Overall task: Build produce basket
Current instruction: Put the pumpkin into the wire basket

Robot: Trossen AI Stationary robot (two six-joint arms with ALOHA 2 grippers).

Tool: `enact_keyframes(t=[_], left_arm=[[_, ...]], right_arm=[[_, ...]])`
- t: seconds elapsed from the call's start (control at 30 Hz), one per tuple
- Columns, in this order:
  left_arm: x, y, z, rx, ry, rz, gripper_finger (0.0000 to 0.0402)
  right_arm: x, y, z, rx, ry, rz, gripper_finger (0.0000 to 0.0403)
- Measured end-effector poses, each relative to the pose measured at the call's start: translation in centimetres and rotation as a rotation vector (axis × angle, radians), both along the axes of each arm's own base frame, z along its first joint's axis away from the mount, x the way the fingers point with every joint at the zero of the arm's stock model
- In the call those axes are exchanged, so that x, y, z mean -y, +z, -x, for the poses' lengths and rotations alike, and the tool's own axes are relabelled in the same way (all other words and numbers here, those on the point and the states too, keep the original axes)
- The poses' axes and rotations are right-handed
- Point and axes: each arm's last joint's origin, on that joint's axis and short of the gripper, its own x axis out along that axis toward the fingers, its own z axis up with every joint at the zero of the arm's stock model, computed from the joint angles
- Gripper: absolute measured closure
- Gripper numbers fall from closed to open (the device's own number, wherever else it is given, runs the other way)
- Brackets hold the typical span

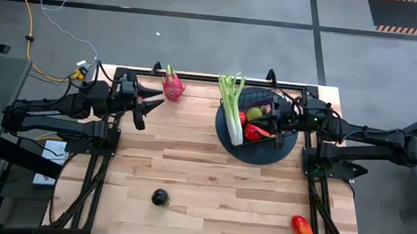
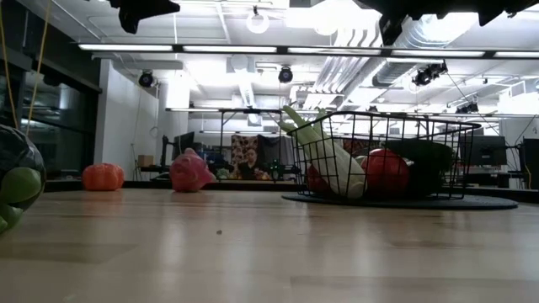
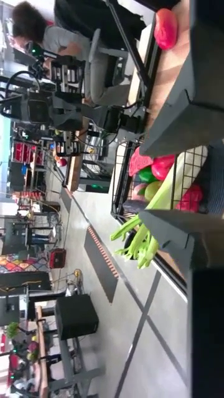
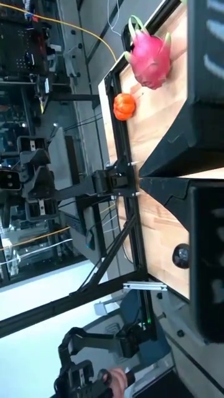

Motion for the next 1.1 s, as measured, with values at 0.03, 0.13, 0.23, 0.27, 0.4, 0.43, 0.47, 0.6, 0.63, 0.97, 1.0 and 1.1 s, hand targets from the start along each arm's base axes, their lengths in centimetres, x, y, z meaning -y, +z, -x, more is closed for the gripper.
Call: enact_keyframes(t=[0.03,0.13,0.23,0.27,0.4,0.43,0.47,0.6,0.63,0.97,1.0,1.1], left_arm=[[-0.01,-0.02,-0.04,0.003,0.001,0.009,0.0246],[-0.07,-0.03,-0.03,0.009,0.018,0.023,0.0204],[-0.14,-0.02,0.01,0.011,0.048,0.022,0.0162],[-0.18,-0.03,0.00,0.012,0.061,0.025,0.0149],[-0.27,-0.03,0.06,0.022,0.094,0.042,0.0102],[-0.27,-0.03,0.06,0.022,0.095,0.041,0.0092],[-0.27,-0.03,0.06,0.022,0.095,0.041,0.0084],[-0.28,-0.04,0.06,0.026,0.099,0.050,0.0058],[-0.28,-0.04,0.06,0.026,0.100,0.050,0.0054],[-0.59,-0.03,0.28,0.003,0.228,0.003,0.0041],[-0.61,-0.03,0.30,0.003,0.239,0.003,0.0041],[-0.62,-0.03,0.31,0.002,0.243,0.000,0.0041]], right_arm=[[0.00,0.00,0.00,-0.001,0.000,-0.001,0.0403],[-0.04,0.00,-0.01,-0.001,0.002,-0.003,0.0403],[-0.04,-0.01,-0.01,-0.001,0.002,-0.002,0.0403],[-0.04,-0.01,-0.01,-0.001,0.002,-0.003,0.0403],[-0.05,-0.01,-0.01,-0.001,0.002,-0.003,0.0403],[-0.05,-0.01,-0.01,-0.001,0.002,-0.003,0.0403],[-0.05,-0.01,-0.01,-0.001,0.002,-0.003,0.0403],[-0.05,-0.02,-0.01,-0.002,0.002,-0.003,0.0403],[-0.05,-0.02,-0.01,-0.002,0.002,-0.003,0.0403],[-0.05,-0.03,-0.02,-0.004,0.001,-0.022,0.0403],[-0.05,-0.03,-0.02,-0.005,0.001,-0.022,0.0403],[-0.05,-0.03,-0.02,-0.004,0.001,-0.021,0.0403]])
